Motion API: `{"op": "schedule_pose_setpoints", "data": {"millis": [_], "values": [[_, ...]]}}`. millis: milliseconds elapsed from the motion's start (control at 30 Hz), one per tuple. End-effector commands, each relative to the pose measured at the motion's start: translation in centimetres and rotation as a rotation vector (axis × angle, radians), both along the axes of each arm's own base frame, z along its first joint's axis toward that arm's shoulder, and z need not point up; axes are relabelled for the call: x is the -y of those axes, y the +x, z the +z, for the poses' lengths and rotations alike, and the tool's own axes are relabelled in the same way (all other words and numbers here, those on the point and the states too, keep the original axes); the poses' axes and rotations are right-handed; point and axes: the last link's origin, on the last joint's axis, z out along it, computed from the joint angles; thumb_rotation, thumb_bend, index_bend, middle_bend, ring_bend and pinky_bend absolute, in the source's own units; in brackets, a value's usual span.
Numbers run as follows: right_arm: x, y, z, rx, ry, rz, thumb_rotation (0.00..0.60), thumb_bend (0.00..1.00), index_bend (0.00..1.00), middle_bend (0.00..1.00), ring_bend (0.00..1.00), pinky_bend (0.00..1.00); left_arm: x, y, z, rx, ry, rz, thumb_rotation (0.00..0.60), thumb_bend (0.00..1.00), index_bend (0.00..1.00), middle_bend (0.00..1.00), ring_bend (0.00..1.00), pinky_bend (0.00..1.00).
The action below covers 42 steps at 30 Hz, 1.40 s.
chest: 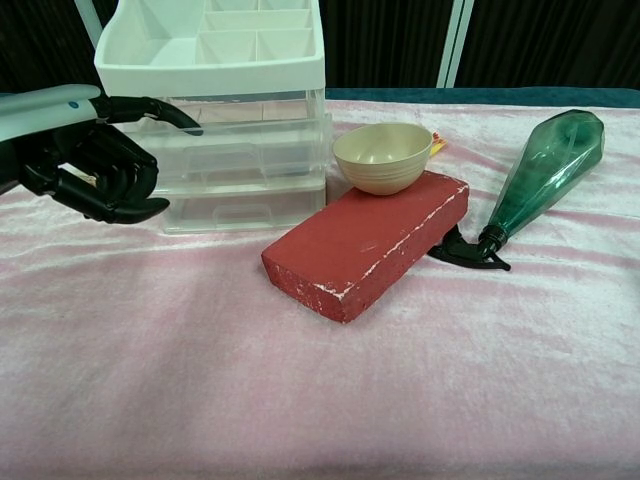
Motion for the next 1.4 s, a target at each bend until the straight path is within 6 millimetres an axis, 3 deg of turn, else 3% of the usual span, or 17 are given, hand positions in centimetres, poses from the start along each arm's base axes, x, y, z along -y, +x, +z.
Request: {"op": "schedule_pose_setpoints", "data": {"millis": [33, 1400], "values": [[0.0, 0.0, 0.0, 0.000, 0.000, -0.001, 0.600, 0.18, 0.09, 0.07, 0.15, 0.19, 0.3, 0.0, 0.0, -0.001, -0.017, -0.003, 0.600, 0.35, 0.20, 0.71, 0.67, 0.72], [0.0, 0.0, 0.0, 0.008, 0.002, -0.008, 0.600, 0.18, 0.09, 0.07, 0.15, 0.19, 3.0, 0.3, -0.1, -0.033, -0.077, -0.060, 0.600, 0.35, 0.20, 0.71, 0.68, 0.72]]}}
